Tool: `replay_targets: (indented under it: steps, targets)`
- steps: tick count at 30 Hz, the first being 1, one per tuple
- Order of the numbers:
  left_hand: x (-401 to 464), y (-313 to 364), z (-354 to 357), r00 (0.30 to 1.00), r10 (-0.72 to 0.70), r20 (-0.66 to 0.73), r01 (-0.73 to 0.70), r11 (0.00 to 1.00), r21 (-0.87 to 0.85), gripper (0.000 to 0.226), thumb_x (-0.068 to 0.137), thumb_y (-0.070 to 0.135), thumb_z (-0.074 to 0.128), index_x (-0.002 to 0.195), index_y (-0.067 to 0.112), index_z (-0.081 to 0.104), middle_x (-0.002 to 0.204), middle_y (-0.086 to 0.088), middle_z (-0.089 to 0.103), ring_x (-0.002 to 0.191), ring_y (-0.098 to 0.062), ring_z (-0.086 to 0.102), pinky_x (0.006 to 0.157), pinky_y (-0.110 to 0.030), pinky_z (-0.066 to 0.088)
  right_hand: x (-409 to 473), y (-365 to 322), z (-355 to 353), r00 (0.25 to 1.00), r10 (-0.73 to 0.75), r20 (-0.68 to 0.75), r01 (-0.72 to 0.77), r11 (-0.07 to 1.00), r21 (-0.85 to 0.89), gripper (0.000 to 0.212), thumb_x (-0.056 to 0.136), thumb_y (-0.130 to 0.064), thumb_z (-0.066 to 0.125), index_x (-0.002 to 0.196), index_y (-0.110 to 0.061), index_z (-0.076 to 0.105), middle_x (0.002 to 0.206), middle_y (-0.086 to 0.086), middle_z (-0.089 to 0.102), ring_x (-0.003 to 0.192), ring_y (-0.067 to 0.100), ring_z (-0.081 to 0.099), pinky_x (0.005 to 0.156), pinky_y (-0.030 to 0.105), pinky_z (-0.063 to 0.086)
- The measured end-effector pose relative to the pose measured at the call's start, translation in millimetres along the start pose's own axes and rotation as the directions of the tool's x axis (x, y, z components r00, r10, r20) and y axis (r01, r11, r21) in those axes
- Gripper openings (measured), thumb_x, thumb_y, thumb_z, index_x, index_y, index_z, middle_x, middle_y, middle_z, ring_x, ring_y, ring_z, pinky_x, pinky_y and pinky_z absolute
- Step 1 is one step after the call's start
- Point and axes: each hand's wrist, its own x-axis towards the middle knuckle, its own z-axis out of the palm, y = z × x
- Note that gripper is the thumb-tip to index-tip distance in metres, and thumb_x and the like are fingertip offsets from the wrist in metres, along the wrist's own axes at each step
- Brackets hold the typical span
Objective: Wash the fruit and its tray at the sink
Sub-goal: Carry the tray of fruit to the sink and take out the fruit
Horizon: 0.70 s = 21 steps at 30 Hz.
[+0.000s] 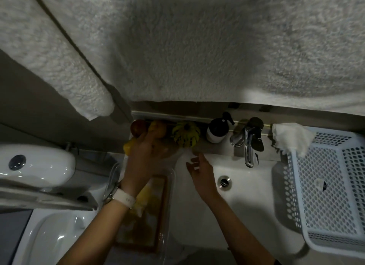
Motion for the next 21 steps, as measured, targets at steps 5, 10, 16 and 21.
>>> replay_targets:
  steps: [5, 10, 16, 21]
  targets:
    - [-55.3, -37.8, -43.9, 0.991, -0.088, -0.101, 0.102, 0.984, 0.144, 0.038, 0.087, 0.020, 0.070, 0.124, 0.015, 0.061, 0.120, -0.005, 0.060, 0.109, -0.025, 0.055, 0.091, -0.030, 0.042, -24.5, 1.3, 9.6, 0.989, 0.081, 0.125, -0.082, 0.997, -0.002, 0.033, 0.093, -0.023, 0.062, 0.123, -0.013, 0.055, 0.099, 0.007, 0.062, 0.080, 0.013, 0.058, 0.064, 0.013, 0.044]
    - [-112.5, -73.8, -70.8, 0.975, -0.200, -0.101, 0.216, 0.959, 0.186, 0.036, 0.087, 0.018, 0.071, 0.122, 0.018, 0.058, 0.115, -0.007, 0.060, 0.104, -0.025, 0.054, 0.083, -0.033, 0.043, -47.7, -1.1, 21.0, 0.960, 0.137, 0.243, -0.143, 0.990, 0.005, 0.037, 0.096, -0.031, 0.056, 0.125, -0.008, 0.054, 0.101, 0.013, 0.063, 0.093, 0.030, 0.064, 0.082, 0.040, 0.051]
    - [-159.7, -101.2, -71.7, 0.888, -0.458, 0.054, 0.445, 0.881, 0.159, 0.036, 0.091, 0.024, 0.065, 0.125, 0.016, 0.056, 0.115, -0.005, 0.060, 0.095, -0.017, 0.060, 0.075, -0.026, 0.045, -70.4, 1.0, 26.4, 0.911, 0.205, 0.359, -0.205, 0.978, -0.039, 0.038, 0.095, -0.029, 0.058, 0.126, -0.010, 0.050, 0.089, 0.015, 0.060, 0.069, 0.022, 0.062, 0.062, 0.036, 0.055]
    - [-164.1, -99.5, -68.0, 0.836, -0.535, 0.122, 0.512, 0.841, 0.176, 0.021, 0.096, 0.021, 0.058, 0.116, 0.018, 0.056, 0.085, -0.002, 0.070, 0.072, -0.017, 0.065, 0.062, -0.028, 0.047, -80.3, 1.1, 28.0, 0.888, 0.229, 0.399, -0.235, 0.971, -0.034, 0.029, 0.094, -0.024, 0.058, 0.119, -0.011, 0.050, 0.084, 0.016, 0.060, 0.062, 0.023, 0.062, 0.057, 0.046, 0.058]
